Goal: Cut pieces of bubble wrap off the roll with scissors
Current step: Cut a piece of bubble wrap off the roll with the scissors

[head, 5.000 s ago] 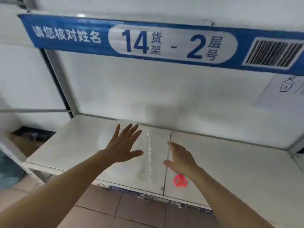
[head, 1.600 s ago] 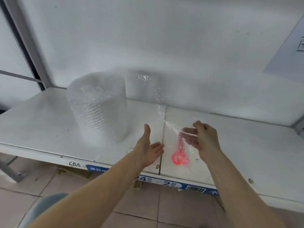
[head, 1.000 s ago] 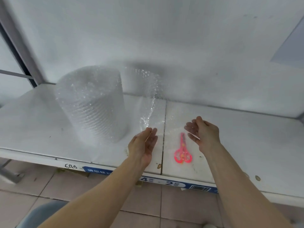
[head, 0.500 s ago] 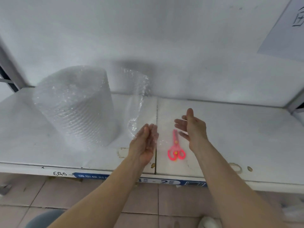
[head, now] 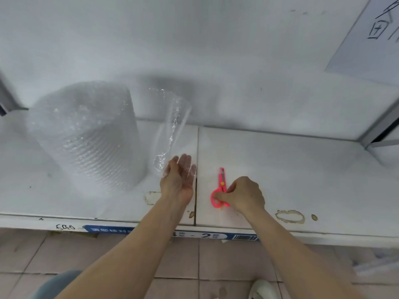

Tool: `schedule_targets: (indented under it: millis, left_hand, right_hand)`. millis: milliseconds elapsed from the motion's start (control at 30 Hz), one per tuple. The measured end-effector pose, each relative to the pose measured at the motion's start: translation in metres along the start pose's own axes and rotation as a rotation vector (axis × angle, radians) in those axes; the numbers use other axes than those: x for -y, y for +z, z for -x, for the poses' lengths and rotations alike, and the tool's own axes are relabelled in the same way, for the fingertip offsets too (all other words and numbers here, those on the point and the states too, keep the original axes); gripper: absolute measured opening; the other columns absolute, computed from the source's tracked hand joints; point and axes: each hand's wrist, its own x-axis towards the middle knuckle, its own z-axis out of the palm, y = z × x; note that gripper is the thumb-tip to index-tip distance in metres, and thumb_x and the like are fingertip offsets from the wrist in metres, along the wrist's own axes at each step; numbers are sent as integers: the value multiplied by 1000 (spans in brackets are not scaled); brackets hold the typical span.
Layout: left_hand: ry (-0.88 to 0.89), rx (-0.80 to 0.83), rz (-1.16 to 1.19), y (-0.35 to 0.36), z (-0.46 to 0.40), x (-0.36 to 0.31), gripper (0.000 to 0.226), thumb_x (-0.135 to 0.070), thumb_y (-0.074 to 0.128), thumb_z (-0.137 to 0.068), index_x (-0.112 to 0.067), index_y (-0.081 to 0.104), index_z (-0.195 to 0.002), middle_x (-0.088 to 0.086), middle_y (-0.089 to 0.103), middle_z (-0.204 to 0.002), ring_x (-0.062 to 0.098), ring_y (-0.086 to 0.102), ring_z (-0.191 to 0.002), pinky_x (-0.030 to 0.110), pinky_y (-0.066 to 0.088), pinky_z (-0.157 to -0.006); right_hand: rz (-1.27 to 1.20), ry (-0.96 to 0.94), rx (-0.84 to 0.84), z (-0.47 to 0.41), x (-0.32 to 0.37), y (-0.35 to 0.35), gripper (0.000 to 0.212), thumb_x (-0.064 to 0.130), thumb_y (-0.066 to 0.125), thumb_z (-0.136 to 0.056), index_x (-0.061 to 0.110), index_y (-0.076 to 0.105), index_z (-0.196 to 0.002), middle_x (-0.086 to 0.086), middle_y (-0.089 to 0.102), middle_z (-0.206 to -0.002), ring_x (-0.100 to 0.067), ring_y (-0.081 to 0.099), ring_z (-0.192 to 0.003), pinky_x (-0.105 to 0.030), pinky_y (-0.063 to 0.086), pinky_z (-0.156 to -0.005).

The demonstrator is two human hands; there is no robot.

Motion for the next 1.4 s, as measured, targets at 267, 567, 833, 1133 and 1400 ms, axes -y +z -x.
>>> schedule_targets:
  millis: [267,567,833,1133,1400]
  left_hand:
    - [-14,55,-11,-2,-2,-3,23,-27,46,-102,-10,60,-108,10,73,-108,23,72,-97,36,59,-74]
    - [-5,204,-42,-3,11,-13,48,8,68,-75,-9,54,-118,16,69,-114,24,72,-97,39,54,-93]
    - [-8,291,12,12,31,-16,45,19,52,-86,-10,52,-121,19,67,-114,25,71,-98,37,56,-87]
    - [32,298,56,38,25,-31,42,18,50,-89,-10,49,-120,18,69,-112,24,72,-95,34,58,-84]
    - [25,267,29,36,18,-35,39,17,49,-89,-9,50,-118,17,70,-112,22,73,-90,32,59,-80]
  right_hand:
    - [68,12,51,-5,-7,-2,39,47,82,-62,13,65,-59,3,50,-51,-11,50,-47,-22,35,-46]
    - [190,-57,62,4,-8,-10,36,43,70,-77,7,66,-73,0,56,-60,-19,58,-58,-23,42,-50]
    - [-4,-20,161,17,-22,-36,21,26,77,-70,6,72,-70,-2,57,-59,-14,51,-55,-24,40,-53]
    - [-1130,89,271,64,-14,-37,14,-6,78,-73,-4,74,-87,-10,76,-82,-24,69,-91,-38,56,-84]
    - [-1286,54,239,65,18,-18,39,30,81,-59,0,72,-83,-11,75,-79,-23,73,-80,-39,56,-83]
